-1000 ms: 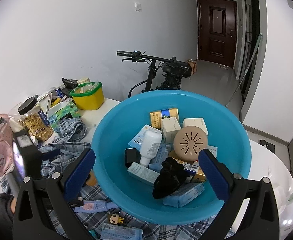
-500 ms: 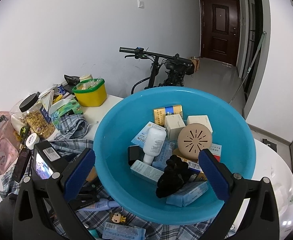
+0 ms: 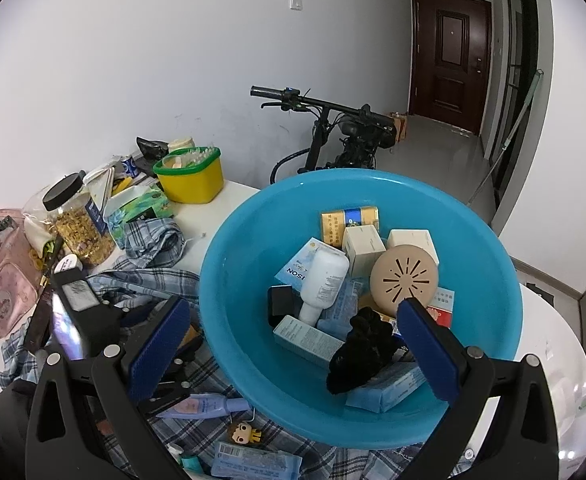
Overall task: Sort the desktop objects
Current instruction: 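Move the left tool back over the shirt toward the amber soap bar, then close the left tool on the amber translucent soap bar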
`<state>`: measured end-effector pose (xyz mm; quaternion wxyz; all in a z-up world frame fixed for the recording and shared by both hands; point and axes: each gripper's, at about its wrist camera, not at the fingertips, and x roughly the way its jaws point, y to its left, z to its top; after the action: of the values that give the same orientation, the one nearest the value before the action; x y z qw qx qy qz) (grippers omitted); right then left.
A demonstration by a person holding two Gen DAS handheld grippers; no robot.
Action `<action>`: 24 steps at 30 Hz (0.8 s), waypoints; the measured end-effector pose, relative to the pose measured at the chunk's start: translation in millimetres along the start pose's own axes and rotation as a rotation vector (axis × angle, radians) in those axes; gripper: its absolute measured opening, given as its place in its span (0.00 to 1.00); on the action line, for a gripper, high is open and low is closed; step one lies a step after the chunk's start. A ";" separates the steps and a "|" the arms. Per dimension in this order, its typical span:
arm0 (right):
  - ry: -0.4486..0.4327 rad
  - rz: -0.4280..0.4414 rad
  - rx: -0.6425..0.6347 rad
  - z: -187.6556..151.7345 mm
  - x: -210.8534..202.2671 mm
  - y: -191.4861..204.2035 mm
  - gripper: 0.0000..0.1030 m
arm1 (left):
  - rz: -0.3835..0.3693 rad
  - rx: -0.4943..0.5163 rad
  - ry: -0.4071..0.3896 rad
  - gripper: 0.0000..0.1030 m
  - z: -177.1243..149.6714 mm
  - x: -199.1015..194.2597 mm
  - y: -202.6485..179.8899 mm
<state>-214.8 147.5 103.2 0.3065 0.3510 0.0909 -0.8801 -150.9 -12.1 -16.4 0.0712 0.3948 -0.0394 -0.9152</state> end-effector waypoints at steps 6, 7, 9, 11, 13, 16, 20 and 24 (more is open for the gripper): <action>-0.001 -0.054 -0.021 0.9 -8.5 3.5 1.00 | -0.026 -0.010 -0.010 0.65 2.3 -7.3 1.4; -0.009 -0.062 -0.032 1.5 -12.2 6.0 1.00 | -0.033 -0.012 -0.014 0.65 2.8 -9.8 1.7; -0.025 -0.073 -0.049 2.8 -21.5 10.6 1.00 | -0.049 -0.013 -0.033 0.65 3.9 -18.1 1.3; -0.039 -0.088 -0.061 4.3 -29.6 14.2 1.00 | -0.069 -0.016 -0.055 0.54 5.1 -28.4 1.2; -0.051 -0.101 -0.073 5.6 -36.1 17.5 1.00 | -0.107 -0.022 -0.077 0.52 6.9 -39.5 1.4; -0.060 -0.121 -0.096 7.0 -44.0 22.9 1.00 | -0.141 -0.021 -0.105 0.49 8.6 -52.0 0.3; -0.066 -0.140 -0.114 7.8 -46.5 27.5 1.00 | -0.148 -0.015 -0.088 0.49 7.3 -50.0 -3.3; -0.047 -0.142 -0.126 7.2 -42.4 30.0 1.00 | -0.139 0.000 -0.003 0.54 2.0 -28.5 -7.8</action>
<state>-176.7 141.2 138.7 0.2670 0.3031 0.1634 -0.9001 -133.8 0.3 4.3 0.0077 0.3951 -0.0120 -0.9185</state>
